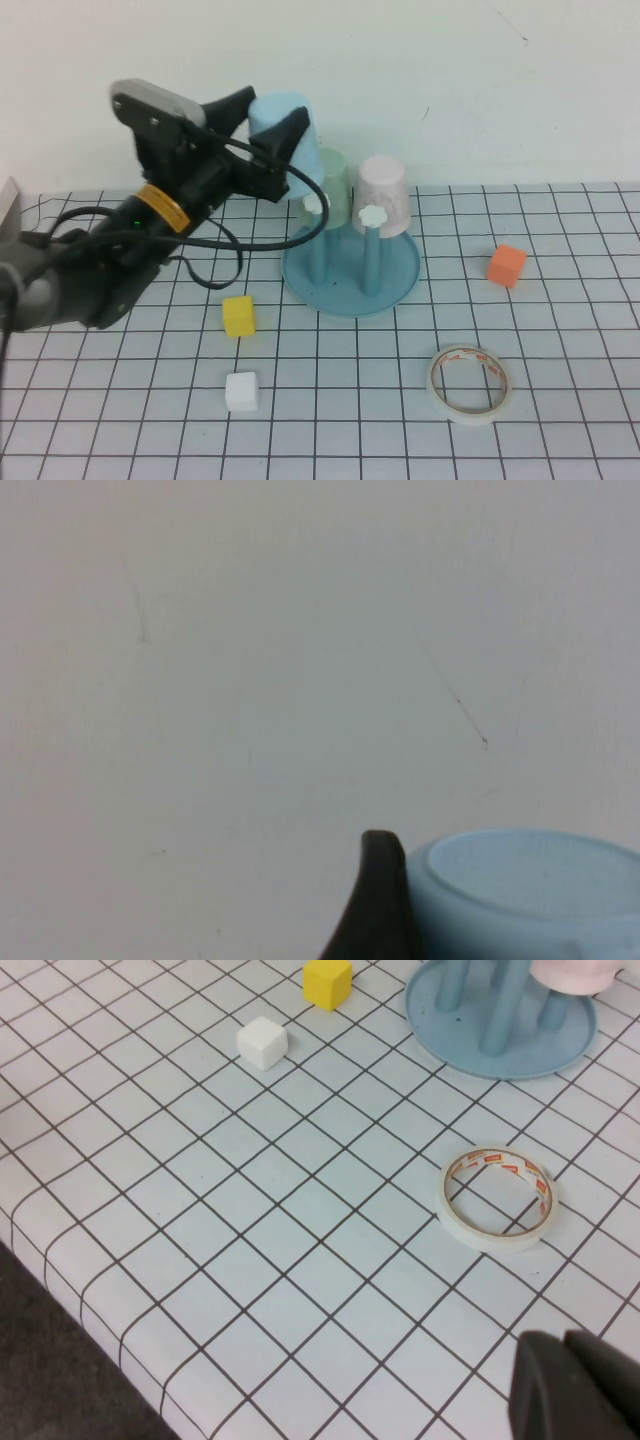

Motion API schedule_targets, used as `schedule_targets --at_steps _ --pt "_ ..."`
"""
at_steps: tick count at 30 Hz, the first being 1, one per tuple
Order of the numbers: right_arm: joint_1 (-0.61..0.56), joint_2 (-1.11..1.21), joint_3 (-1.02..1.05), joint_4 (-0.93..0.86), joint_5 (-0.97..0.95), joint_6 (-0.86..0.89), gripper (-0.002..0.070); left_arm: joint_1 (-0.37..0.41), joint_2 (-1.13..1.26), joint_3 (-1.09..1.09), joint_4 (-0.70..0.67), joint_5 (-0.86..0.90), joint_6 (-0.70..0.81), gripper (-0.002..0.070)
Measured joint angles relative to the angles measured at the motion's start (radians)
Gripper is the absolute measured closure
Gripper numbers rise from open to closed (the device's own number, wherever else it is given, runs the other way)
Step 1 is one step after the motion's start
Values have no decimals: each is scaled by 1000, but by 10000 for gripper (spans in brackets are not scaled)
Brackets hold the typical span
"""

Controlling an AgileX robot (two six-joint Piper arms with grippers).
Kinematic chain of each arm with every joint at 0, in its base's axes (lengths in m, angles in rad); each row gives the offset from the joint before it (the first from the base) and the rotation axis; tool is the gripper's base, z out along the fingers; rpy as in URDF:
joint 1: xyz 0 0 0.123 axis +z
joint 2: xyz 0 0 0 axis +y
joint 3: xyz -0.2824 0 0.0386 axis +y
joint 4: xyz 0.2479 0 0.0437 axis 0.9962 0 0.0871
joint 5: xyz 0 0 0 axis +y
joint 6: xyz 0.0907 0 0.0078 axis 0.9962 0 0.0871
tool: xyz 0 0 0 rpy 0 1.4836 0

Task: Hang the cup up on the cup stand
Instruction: Place the cup on the cup holder

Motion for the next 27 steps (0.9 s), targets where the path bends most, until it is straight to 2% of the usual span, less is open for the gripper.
schedule_targets --at_steps 11,17,27 --pt "0 0 0 0 0 0 675 -42 206 -136 7 4 108 151" --pt "0 0 0 0 0 0 675 -42 250 -148 -39 29 117 151" --pt "0 0 0 0 0 0 675 -42 268 -148 -42 50 121 151"
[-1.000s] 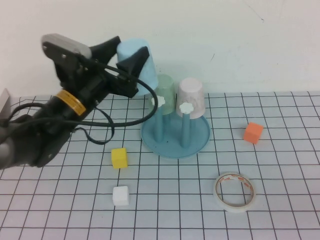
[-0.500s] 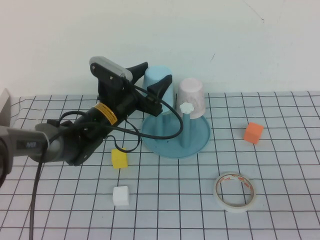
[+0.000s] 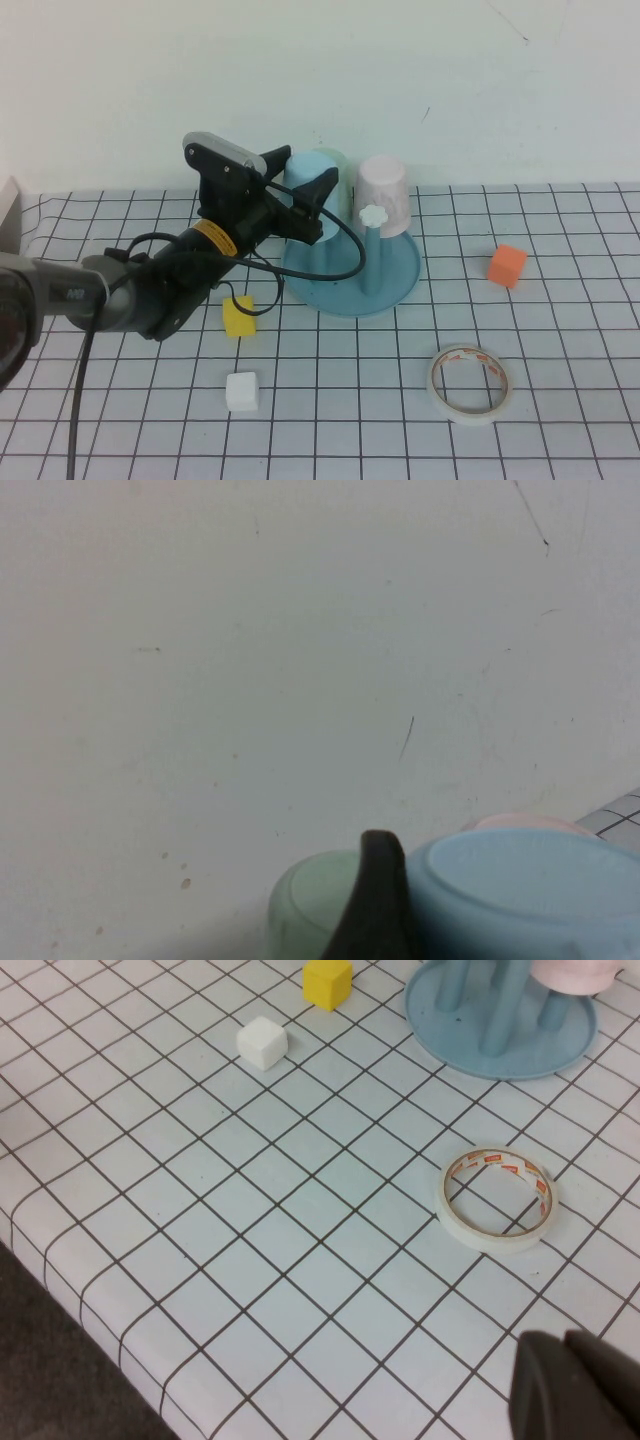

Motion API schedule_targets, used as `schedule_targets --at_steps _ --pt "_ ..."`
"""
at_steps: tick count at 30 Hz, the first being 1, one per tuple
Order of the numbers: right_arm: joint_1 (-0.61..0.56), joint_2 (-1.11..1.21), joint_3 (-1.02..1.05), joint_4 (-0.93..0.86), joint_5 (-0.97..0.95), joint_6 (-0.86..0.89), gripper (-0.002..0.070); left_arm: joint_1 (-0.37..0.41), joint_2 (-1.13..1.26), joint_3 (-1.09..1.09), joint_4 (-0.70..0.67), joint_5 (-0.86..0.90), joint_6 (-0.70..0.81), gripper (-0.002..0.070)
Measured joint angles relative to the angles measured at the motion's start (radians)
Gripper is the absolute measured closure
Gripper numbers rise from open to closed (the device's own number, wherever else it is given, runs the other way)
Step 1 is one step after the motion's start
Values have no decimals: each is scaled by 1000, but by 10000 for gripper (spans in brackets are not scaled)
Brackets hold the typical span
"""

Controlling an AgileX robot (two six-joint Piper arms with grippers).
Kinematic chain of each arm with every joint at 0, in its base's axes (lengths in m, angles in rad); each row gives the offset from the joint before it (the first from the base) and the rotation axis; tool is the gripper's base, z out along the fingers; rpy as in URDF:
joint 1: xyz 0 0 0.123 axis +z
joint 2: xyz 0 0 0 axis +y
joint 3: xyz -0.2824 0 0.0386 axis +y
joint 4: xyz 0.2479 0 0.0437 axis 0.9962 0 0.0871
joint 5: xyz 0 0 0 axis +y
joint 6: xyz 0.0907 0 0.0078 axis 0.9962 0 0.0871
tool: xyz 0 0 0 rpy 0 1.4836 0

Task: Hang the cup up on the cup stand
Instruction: Place the cup on the cup holder

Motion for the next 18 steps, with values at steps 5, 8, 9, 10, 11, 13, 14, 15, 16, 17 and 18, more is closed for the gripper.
schedule_targets --at_steps 5,8,9,10,11,13,14,15,16,17,18 --pt "0 0 0 0 0 0 675 0 0 0 20 3 -54 105" --pt "0 0 0 0 0 0 675 0 -23 0 50 54 -80 86" --pt "0 0 0 0 0 0 675 0 -39 0 59 75 -83 85" --pt "0 0 0 0 0 0 675 0 -54 0 66 93 -83 85" --pt "0 0 0 0 0 0 675 0 -74 0 73 112 -83 85" --pt "0 0 0 0 0 0 675 0 -115 0 83 142 -75 85" --pt "0 0 0 0 0 0 675 0 -138 0 87 153 -70 85" --pt "0 0 0 0 0 0 676 0 -162 0 88 164 -69 88" --pt "0 0 0 0 0 0 676 0 -185 0 89 171 -69 95" --pt "0 0 0 0 0 0 676 0 -210 0 89 182 -69 116" --pt "0 0 0 0 0 0 676 0 -238 0 89 195 -69 151"
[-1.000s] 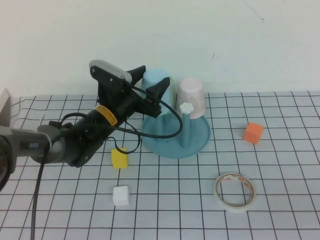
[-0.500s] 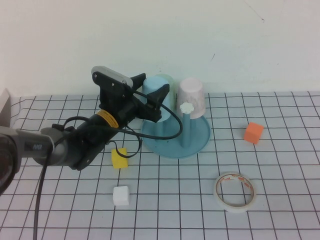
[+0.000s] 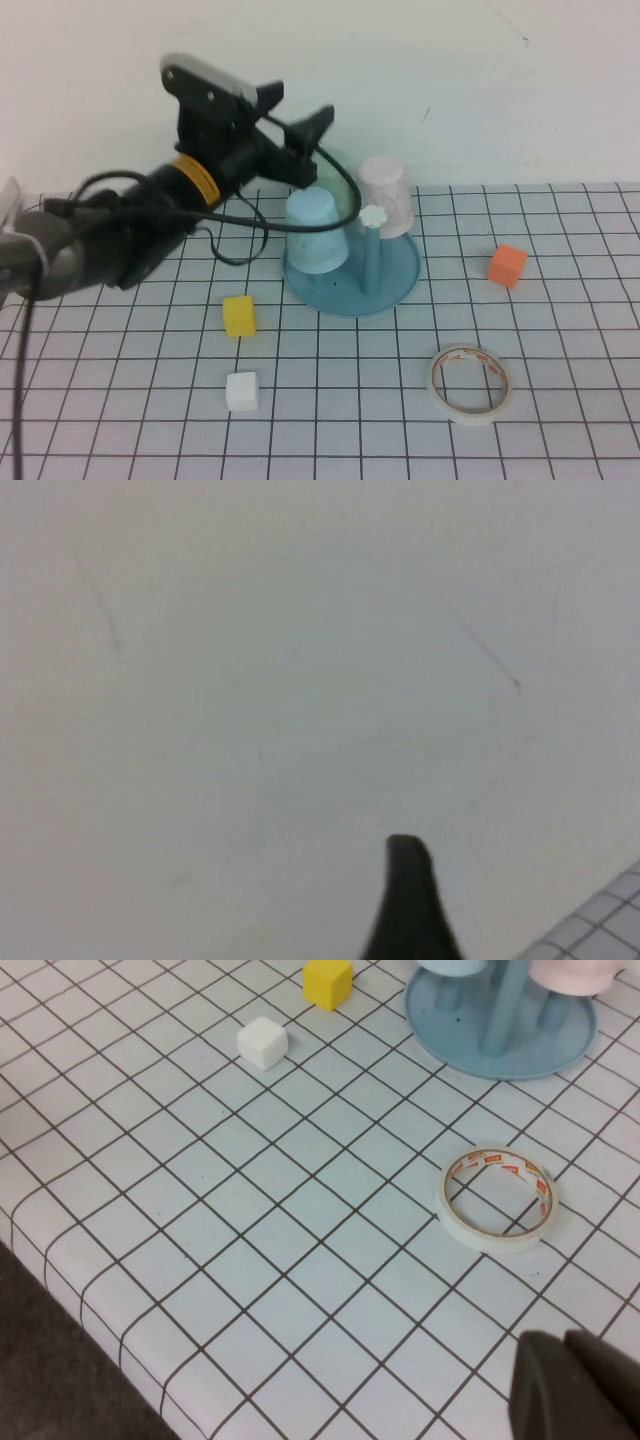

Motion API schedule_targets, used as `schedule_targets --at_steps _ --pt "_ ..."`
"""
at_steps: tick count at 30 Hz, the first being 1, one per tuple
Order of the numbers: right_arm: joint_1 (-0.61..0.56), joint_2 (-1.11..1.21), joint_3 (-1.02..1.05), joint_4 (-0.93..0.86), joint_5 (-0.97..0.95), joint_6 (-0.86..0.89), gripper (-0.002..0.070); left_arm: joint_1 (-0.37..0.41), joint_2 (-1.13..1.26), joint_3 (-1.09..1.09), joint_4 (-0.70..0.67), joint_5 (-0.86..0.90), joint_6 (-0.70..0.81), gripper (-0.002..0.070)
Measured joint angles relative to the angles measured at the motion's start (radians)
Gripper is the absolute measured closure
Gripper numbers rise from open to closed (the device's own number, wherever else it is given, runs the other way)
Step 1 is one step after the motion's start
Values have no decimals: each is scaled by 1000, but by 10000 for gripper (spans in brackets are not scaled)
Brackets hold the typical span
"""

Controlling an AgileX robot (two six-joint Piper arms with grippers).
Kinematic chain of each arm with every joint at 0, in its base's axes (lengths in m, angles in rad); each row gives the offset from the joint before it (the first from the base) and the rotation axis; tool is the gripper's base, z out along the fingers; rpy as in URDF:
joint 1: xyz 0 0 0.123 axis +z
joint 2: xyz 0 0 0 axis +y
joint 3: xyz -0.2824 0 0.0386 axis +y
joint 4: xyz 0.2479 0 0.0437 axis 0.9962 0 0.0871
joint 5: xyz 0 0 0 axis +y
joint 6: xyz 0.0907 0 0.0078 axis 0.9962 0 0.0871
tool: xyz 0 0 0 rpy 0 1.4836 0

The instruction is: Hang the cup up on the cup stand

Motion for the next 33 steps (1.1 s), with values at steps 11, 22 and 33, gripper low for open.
schedule_targets --at_steps 11,22,33 --pt "0 0 0 0 0 0 676 0 -433 0 50 339 117 659" --pt "0 0 0 0 0 0 676 2 -942 143 52 588 135 675" --pt "0 0 0 0 0 0 676 2 -1486 725 73 641 -7 675"
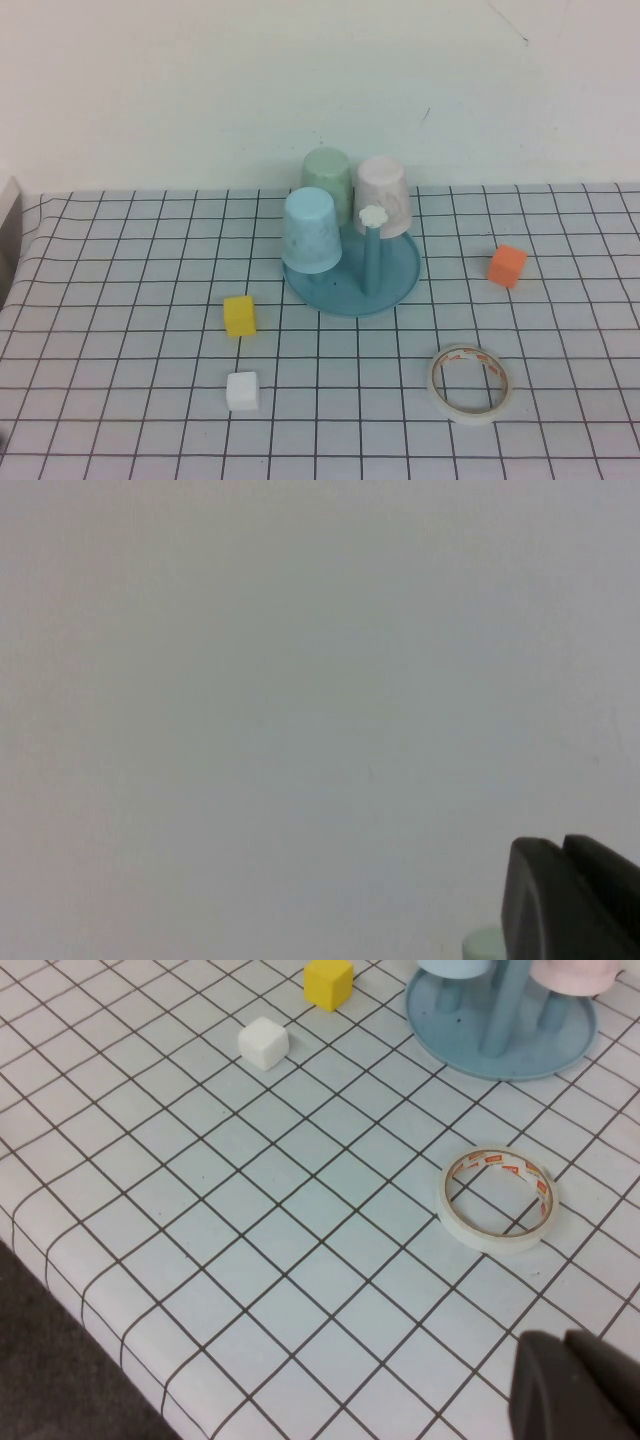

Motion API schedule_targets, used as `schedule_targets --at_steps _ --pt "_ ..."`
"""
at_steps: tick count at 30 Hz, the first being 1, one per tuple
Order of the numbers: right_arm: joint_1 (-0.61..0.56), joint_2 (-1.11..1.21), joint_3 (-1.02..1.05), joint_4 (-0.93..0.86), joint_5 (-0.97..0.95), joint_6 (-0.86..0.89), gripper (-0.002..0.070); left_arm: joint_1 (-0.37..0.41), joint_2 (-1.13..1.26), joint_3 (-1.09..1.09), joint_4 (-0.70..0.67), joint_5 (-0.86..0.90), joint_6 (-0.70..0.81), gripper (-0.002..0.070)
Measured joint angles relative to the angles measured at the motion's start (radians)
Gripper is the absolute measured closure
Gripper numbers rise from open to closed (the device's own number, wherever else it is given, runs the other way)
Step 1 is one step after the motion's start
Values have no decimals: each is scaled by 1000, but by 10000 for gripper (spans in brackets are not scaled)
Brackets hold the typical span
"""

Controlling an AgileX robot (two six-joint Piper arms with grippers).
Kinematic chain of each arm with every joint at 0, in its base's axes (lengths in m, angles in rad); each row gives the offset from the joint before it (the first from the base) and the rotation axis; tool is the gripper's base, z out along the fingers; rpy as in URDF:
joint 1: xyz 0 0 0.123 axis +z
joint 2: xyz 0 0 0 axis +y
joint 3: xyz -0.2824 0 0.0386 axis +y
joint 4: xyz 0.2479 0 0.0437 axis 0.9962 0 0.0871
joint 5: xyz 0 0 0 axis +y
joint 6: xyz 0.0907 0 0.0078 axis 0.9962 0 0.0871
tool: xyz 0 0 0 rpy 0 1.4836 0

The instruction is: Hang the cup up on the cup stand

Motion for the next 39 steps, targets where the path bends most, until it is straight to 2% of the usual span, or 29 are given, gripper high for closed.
schedule_targets --at_steps 6,13,17,24,28,31,37,38,39 --pt "0 0 0 0 0 0 676 0 -247 275 172 -37 -53 675" --pt "0 0 0 0 0 0 676 0 -435 452 214 -63 -108 675" --pt "0 0 0 0 0 0 676 0 -453 496 204 -12 -126 675" --pt "0 0 0 0 0 0 676 0 -456 505 117 231 -290 675" --pt "0 0 0 -2 0 0 676 18 -456 512 42 323 -315 675" --pt "0 0 0 -2 0 0 676 75 -458 512 -133 384 -213 675" --pt "0 0 0 -2 0 0 676 210 -458 512 -490 352 301 675" --pt "0 0 0 -2 0 0 676 227 -458 512 -572 350 423 675" --pt "0 0 0 -2 0 0 676 227 -458 512 -589 354 450 675"
